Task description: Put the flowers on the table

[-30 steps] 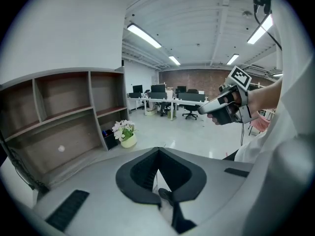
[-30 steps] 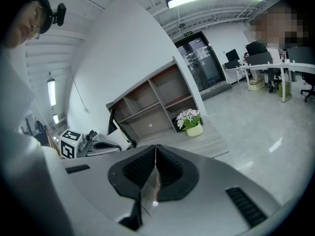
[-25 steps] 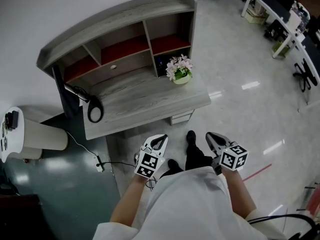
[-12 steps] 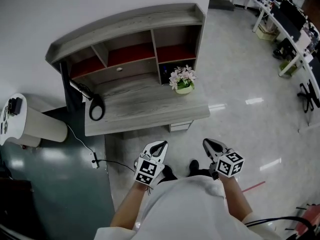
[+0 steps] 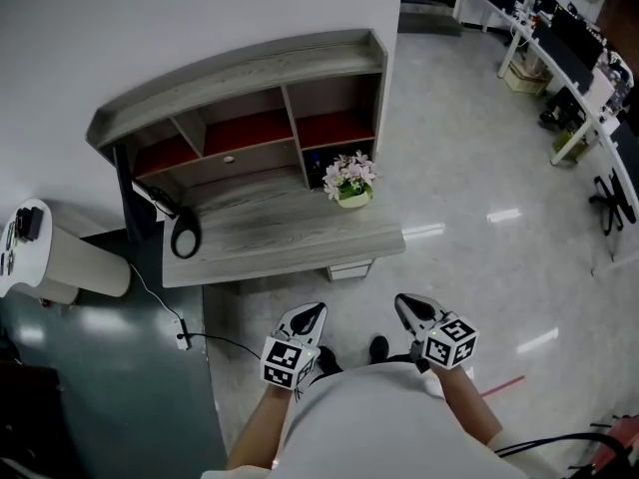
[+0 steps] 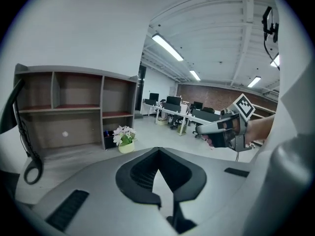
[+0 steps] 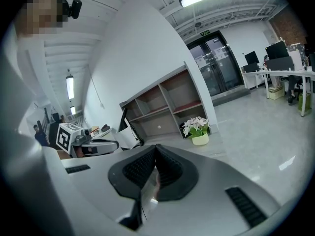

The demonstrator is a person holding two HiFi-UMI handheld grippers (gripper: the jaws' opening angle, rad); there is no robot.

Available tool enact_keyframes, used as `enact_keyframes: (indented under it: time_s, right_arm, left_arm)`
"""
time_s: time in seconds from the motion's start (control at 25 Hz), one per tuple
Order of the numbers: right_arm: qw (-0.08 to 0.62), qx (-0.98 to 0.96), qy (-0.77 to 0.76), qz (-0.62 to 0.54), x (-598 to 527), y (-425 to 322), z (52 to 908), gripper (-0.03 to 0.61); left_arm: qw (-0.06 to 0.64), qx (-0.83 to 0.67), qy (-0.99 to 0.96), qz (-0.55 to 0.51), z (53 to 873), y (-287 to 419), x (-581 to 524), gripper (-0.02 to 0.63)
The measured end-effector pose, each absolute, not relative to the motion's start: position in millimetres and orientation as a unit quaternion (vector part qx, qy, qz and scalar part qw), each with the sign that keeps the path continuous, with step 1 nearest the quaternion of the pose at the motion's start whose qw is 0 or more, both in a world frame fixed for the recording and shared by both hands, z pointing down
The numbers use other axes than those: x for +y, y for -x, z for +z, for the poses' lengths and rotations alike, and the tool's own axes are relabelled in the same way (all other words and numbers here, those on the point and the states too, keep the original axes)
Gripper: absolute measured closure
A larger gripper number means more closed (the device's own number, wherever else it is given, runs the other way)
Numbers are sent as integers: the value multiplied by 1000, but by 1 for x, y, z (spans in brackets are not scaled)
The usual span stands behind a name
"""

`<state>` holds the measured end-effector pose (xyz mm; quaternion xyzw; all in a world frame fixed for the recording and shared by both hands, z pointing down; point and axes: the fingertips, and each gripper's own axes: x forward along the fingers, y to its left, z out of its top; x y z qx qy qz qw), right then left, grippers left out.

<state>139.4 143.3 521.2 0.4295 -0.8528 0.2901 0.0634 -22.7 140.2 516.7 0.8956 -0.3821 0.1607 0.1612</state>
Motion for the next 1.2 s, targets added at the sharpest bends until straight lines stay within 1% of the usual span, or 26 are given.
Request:
enact_keyframes:
  time_s: [0.12,0.28,0.72,1.2]
  right_arm:
    - [61,-854,-430,285,140,-144,519,561]
    - [60,-854,-430,286,141,-148,520,561]
    - [51,-856,-432,278,134,-153,509,561]
    - [46,-853,-438,280,128,-153,509,561]
  left_arm:
    - [179,-385,-894,144,516,21,139,604]
    - [182,-390,-891,141,517,22,141,604]
    - [168,-395,-892,138,511,28,132,604]
    - [178,-398,-890,131,514,28,130,604]
